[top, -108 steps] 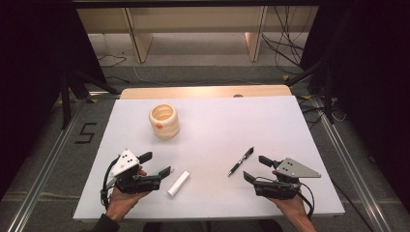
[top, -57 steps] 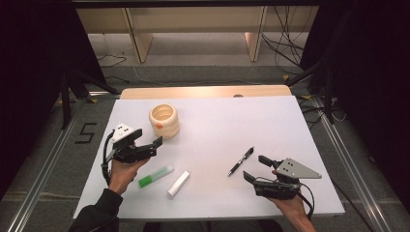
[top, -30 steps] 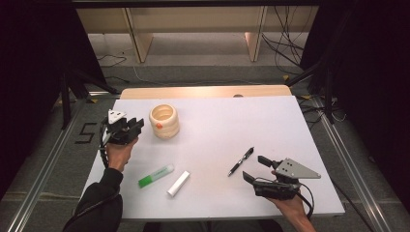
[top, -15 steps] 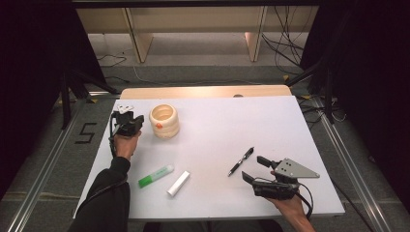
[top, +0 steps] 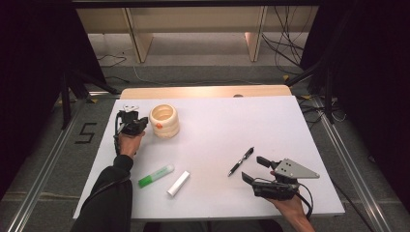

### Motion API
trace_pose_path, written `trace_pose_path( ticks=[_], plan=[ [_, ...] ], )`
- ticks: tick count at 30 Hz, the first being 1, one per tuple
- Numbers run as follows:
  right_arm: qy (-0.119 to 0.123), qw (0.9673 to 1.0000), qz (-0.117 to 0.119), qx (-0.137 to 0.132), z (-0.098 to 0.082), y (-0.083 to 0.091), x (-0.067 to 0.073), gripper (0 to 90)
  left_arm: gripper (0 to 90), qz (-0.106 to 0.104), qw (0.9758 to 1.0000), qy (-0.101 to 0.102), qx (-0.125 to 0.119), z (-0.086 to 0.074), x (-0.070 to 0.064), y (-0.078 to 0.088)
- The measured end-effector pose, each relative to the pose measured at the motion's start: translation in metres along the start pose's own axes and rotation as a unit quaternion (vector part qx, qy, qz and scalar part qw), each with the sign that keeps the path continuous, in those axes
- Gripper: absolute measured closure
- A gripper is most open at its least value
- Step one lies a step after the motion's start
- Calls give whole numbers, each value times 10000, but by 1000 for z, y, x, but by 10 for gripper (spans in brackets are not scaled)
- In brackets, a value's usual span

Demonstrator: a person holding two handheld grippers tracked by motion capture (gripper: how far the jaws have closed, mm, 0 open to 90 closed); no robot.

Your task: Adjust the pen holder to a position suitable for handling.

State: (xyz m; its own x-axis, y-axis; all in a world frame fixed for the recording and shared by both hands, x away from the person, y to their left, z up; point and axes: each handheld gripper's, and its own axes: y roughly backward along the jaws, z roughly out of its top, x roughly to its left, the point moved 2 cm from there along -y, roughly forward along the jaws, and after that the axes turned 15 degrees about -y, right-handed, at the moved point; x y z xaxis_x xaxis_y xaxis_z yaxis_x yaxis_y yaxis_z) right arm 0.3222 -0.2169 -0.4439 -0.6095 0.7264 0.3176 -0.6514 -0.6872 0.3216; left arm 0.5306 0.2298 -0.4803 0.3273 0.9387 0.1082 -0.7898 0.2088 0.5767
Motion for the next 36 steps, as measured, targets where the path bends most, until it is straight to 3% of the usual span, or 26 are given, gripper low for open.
trace_pose_path(
  ticks=[13,20,26,36],
  plan=[
    [6,10000,8,20,0,0,0,221,891,-149,9999,18,-5,1,-4,-3],
    [15,10000,12,40,-1,-1,1,221,891,-218,9997,-95,-14,3,-10,-5],
    [30,10000,28,61,-1,-2,1,223,891,-347,9988,-358,-33,10,-30,-8],
    [32,10000,15,80,-1,-2,1,225,891,-546,9967,-587,-84,18,-53,-11]
  ],
)
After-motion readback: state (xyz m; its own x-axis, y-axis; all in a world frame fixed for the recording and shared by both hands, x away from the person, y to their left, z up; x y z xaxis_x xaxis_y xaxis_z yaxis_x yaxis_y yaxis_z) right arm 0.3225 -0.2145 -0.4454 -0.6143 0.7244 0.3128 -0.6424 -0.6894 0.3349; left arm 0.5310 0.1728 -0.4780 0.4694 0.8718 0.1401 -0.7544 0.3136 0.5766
